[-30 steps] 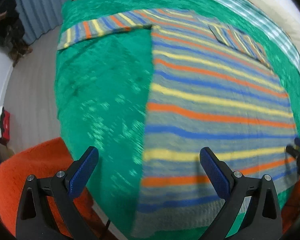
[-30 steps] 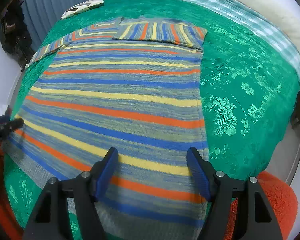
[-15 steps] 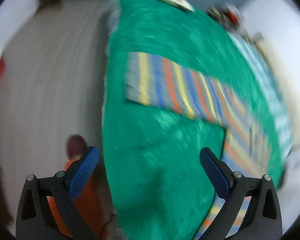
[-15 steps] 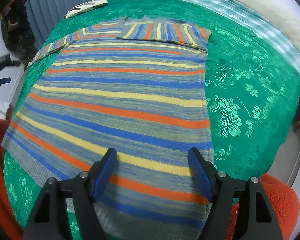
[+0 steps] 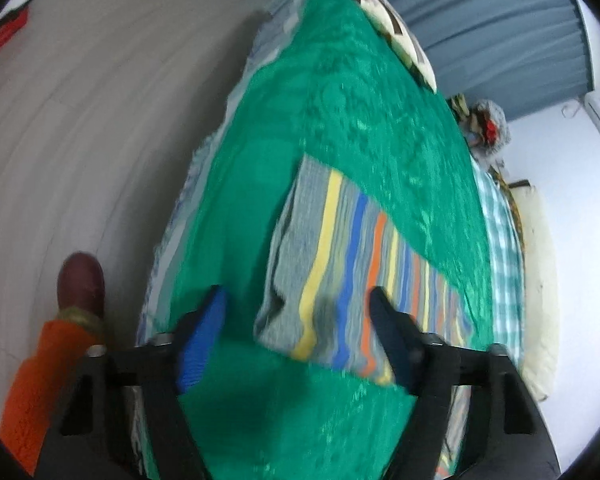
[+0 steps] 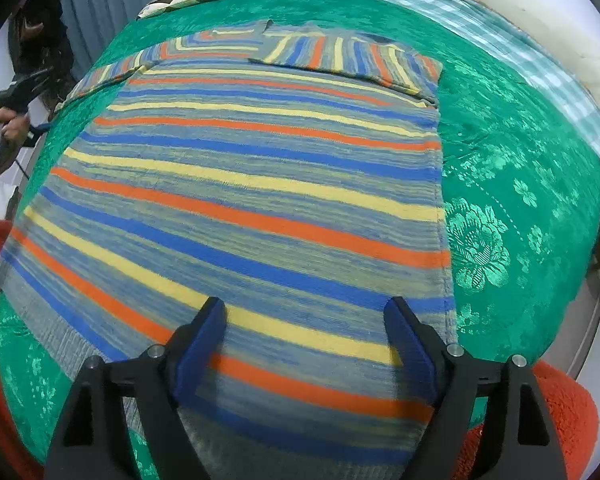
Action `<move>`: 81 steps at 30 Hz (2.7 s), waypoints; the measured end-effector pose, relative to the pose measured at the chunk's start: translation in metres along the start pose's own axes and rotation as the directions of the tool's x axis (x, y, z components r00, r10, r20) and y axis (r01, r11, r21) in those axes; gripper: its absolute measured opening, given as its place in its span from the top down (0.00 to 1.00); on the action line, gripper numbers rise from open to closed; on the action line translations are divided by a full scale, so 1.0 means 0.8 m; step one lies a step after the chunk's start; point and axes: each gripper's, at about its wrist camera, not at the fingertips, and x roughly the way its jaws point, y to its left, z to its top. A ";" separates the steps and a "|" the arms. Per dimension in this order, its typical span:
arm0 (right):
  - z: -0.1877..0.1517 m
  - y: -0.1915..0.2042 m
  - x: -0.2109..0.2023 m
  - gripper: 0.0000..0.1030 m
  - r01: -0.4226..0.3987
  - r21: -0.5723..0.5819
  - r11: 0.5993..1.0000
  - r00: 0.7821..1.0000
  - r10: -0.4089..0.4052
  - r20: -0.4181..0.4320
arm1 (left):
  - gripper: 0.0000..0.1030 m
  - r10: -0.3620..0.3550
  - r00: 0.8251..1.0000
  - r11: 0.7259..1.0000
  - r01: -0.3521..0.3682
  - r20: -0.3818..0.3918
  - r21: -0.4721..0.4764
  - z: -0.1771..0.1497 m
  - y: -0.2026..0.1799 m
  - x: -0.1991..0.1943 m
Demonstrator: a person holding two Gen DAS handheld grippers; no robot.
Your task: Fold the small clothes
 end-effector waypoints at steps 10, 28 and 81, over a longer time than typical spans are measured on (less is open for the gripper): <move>0.001 -0.003 0.000 0.19 -0.041 0.002 0.999 0.999 0.041 0.015 | 1.00 0.125 0.986 0.896 -0.158 0.106 0.415 -0.011 -0.128 -0.050; -0.008 -0.014 -0.008 0.19 -0.135 0.033 0.990 0.990 0.134 0.035 | 0.33 0.130 0.975 0.519 0.087 -0.180 0.850 -0.300 -0.453 0.100; -0.008 -0.029 -0.009 0.13 -0.151 0.072 0.986 0.988 0.147 0.055 | 0.26 0.350 0.929 0.465 -0.282 0.118 0.839 -0.231 -0.228 0.017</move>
